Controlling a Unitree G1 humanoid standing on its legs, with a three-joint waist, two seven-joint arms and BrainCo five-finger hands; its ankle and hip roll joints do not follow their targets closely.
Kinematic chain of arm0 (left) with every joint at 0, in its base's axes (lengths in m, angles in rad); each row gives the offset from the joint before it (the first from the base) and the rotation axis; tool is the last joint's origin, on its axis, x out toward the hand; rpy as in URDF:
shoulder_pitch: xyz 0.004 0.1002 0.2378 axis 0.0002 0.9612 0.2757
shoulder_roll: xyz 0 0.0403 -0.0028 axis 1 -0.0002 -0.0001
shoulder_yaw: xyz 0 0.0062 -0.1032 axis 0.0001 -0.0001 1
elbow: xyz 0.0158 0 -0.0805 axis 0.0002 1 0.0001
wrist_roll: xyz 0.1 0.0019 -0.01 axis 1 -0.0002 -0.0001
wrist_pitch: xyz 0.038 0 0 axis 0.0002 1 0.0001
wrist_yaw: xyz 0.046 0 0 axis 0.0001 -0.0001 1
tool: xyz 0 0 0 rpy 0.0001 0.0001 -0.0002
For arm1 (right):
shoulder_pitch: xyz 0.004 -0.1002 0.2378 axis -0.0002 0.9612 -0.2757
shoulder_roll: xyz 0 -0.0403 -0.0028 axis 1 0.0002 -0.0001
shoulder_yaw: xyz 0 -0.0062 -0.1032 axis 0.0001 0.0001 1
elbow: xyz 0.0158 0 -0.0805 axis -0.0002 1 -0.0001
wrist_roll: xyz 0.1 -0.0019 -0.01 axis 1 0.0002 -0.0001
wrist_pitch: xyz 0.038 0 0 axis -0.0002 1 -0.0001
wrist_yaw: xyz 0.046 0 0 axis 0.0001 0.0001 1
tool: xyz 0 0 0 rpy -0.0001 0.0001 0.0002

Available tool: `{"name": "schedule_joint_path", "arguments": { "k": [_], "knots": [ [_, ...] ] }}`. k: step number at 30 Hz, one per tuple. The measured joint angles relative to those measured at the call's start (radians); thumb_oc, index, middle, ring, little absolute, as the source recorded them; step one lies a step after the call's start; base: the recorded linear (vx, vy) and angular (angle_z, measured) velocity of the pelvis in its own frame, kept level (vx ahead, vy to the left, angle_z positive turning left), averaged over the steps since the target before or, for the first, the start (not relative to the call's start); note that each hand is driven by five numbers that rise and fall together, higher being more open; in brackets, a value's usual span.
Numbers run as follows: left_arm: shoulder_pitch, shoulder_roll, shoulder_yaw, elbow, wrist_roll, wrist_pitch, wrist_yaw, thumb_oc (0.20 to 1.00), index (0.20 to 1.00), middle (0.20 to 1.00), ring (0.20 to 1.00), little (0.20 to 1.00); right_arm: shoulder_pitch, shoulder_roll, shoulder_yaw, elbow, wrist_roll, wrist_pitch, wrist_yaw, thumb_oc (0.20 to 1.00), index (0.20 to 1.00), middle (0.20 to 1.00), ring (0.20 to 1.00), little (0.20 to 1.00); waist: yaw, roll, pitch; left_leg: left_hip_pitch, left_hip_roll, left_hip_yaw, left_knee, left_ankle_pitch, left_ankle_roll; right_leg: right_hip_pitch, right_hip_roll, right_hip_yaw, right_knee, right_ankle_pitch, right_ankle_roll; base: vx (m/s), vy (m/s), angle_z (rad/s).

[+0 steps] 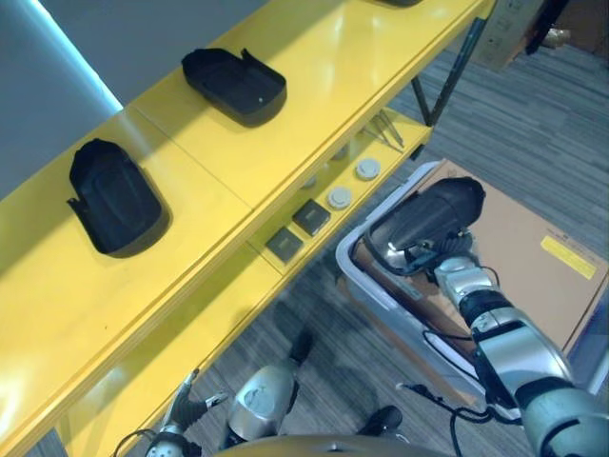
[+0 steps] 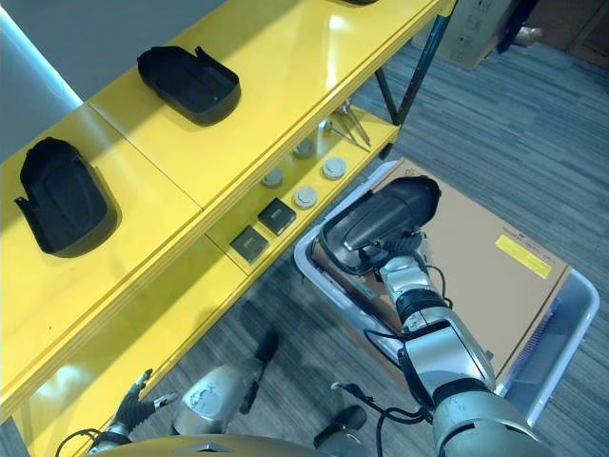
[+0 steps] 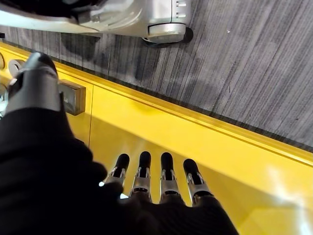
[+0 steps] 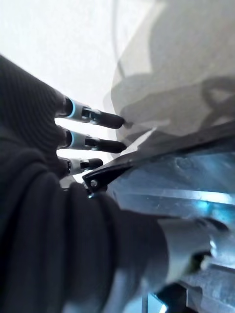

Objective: Move parts from the plastic box to the shelf.

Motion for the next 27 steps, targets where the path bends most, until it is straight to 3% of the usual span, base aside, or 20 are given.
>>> {"name": "schedule_joint_path", "arguments": {
  "k": [1,9,13,21,27],
  "knots": [
    [-0.006,0.0,-0.001,0.001,-0.01,-0.001,0.0,1.0,1.0,1.0,1.0,1.0,-0.011,-0.002,0.001,0.014,-0.004,-0.012,0.0,0.2,0.2,0.2,0.2,0.2,-0.001,0.0,0.005,-0.004,0.0,-0.002,0.001,0.0,0.0,-0.004,0.0,0.001,0.006,-0.002,-0.001,0.01,-0.052,0.05],
    [-0.017,0.005,-0.007,0.0,-0.02,-0.009,0.0,1.0,1.0,1.0,1.0,1.0,-0.028,-0.041,0.0,0.064,0.004,-0.042,0.008,0.2,0.2,0.2,0.2,0.2,-0.002,-0.019,0.032,-0.021,-0.002,0.003,0.01,0.012,0.008,-0.038,-0.005,0.024,0.038,-0.013,0.001,-0.05,-0.025,-0.01],
    [-0.045,0.008,-0.001,-0.002,-0.04,-0.011,0.001,1.0,1.0,1.0,1.0,1.0,-0.022,-0.044,-0.01,0.065,0.026,-0.045,0.022,0.2,0.2,0.2,0.2,0.2,-0.01,-0.028,0.049,-0.021,0.004,0.002,0.012,-0.006,-0.006,-0.034,0.002,0.024,0.032,-0.018,0.004,0.02,-0.075,-0.01],
    [-0.048,0.024,-0.002,-0.001,-0.046,-0.038,0.011,1.0,1.0,1.0,1.0,1.0,0.004,-0.066,-0.048,0.059,0.092,-0.095,0.05,0.2,0.2,0.2,0.2,0.2,-0.026,-0.035,0.063,-0.018,0.019,0.028,0.017,0.0,0.001,-0.028,0.025,0.038,-0.002,0.004,-0.012,-0.02,-0.076,-0.07],
    [-0.039,0.051,0.04,-0.063,-0.049,-0.049,0.004,1.0,1.0,1.0,1.0,1.0,0.102,-0.076,-0.102,-0.088,0.146,-0.109,0.051,0.2,0.2,0.2,0.2,0.2,-0.059,-0.037,0.064,0.043,0.039,0.037,-0.003,-0.01,-0.012,0.049,0.053,0.033,-0.071,0.024,-0.006,0.05,-0.127,-0.06]
  ]
}}
